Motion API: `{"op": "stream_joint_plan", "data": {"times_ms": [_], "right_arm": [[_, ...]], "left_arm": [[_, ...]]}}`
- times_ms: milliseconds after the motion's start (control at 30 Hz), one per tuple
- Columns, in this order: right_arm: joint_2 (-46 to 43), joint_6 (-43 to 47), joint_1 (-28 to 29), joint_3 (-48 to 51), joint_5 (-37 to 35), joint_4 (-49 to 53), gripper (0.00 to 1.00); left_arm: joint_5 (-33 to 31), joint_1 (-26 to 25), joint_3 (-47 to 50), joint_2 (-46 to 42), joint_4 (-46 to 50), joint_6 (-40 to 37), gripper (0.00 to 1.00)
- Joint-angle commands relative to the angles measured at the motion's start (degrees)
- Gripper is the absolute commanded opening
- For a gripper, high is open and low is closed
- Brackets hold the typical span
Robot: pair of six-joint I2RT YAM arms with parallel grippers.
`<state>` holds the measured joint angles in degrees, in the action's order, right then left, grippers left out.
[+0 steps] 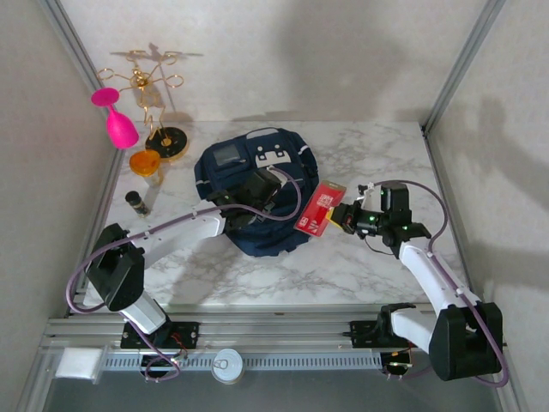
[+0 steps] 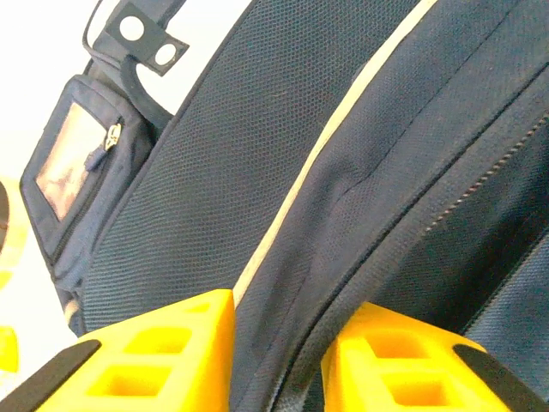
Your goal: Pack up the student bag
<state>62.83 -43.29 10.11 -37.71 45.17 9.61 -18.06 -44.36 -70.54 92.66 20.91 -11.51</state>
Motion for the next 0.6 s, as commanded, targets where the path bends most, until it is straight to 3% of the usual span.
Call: {"op": "stream_joint_plan", "data": {"times_ms": [0,67,233,433,567], "right_arm": [[1.04,-7.78,1.98,2.28,1.21,-9.34,0.00],[1.72,-11.64,3.17,3.08,0.10,-13.46,0.00],[4.40,-17.23,6.14,1.72,-3.47,-19.69,0.00],[11.80,-18.58,9.15,-4.34,-8.68,-19.53,0.00],[15.76,-20.48,10.82,-6.10,-13.09,-24.88,0.00]], "left_arm": [[0.85,0.68,-2.75,-0.18,0.68,1.10,0.13],[0.02,0.68,-3.83,0.19,0.19,3.11,0.00],[0.82,-1.29,-11.29,2.25,4.48,12.38,0.00],[1.66,-4.83,-18.50,3.63,3.86,28.89,0.00],[3.02,-7.32,-19.56,4.18,0.55,33.04,0.00]]}}
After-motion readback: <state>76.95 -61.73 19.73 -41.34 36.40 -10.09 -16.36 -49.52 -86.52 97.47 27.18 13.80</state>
